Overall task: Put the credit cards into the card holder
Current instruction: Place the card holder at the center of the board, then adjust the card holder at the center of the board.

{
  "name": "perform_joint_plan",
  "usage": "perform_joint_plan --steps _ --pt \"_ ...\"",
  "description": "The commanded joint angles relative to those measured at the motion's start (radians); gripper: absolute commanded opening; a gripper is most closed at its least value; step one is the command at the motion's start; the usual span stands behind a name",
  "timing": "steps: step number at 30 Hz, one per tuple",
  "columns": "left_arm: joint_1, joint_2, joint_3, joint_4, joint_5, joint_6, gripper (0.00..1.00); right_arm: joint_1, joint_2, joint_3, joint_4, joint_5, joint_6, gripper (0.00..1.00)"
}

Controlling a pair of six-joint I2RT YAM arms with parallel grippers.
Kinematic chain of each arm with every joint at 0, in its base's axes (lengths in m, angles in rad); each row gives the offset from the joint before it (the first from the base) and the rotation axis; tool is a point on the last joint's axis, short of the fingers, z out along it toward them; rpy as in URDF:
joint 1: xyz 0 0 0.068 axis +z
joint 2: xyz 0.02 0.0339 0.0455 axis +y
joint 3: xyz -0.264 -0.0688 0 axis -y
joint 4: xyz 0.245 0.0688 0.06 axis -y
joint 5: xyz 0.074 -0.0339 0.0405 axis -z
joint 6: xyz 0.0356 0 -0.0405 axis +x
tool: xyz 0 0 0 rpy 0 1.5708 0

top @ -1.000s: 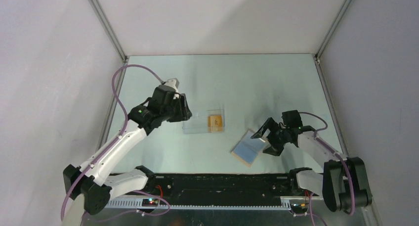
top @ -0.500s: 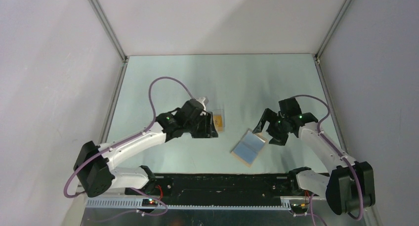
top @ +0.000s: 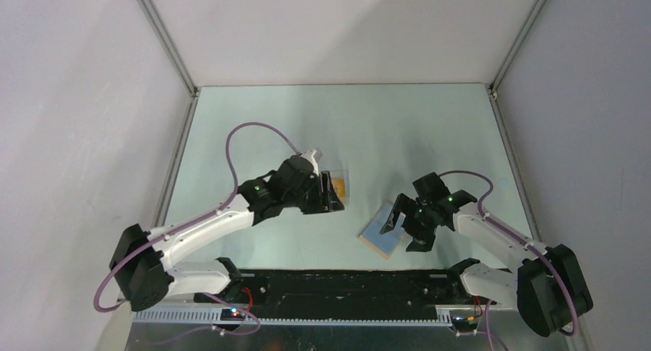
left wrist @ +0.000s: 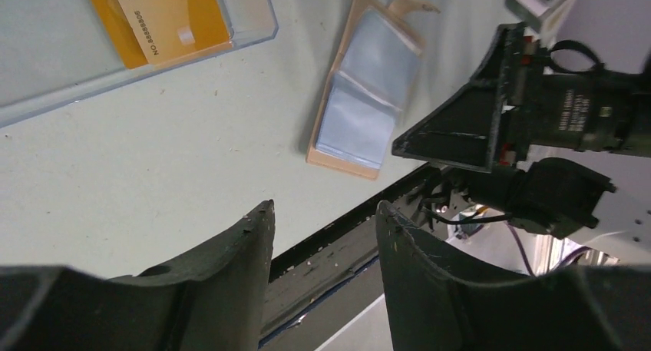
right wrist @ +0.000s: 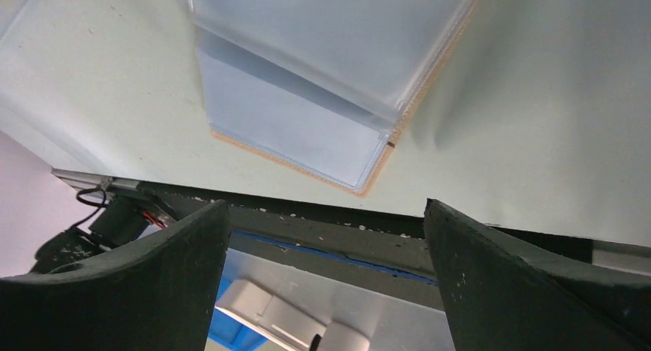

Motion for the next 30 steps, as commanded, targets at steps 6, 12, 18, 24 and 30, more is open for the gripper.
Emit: perform_joint_plan --steps 6,12,18,24,30 --pt "0.055 -0.221 -0.006 0.033 -0.039 -0.044 0.56 0.08 0.061 -0.022 0.172 0.027 0.211 0.97" --pt "0.086 -0.342 -0.005 0.031 -0.086 -0.053 0.57 0.138 0.184 -0.022 0.292 0.023 0.277 0.97" --pt "0.104 -0.366 0.0 0.017 -0.075 -0.044 0.57 0.16 0.252 -0.01 0.402 0.03 0.333 0.96" --pt "0.104 -0.343 -0.002 -0.006 -0.055 -0.025 0.57 0.165 0.309 0.026 0.493 0.03 0.382 0.96" --pt "0.102 -0.297 -0.038 -0.014 -0.01 -0.032 0.57 0.167 0.37 0.11 0.529 0.003 0.373 0.96"
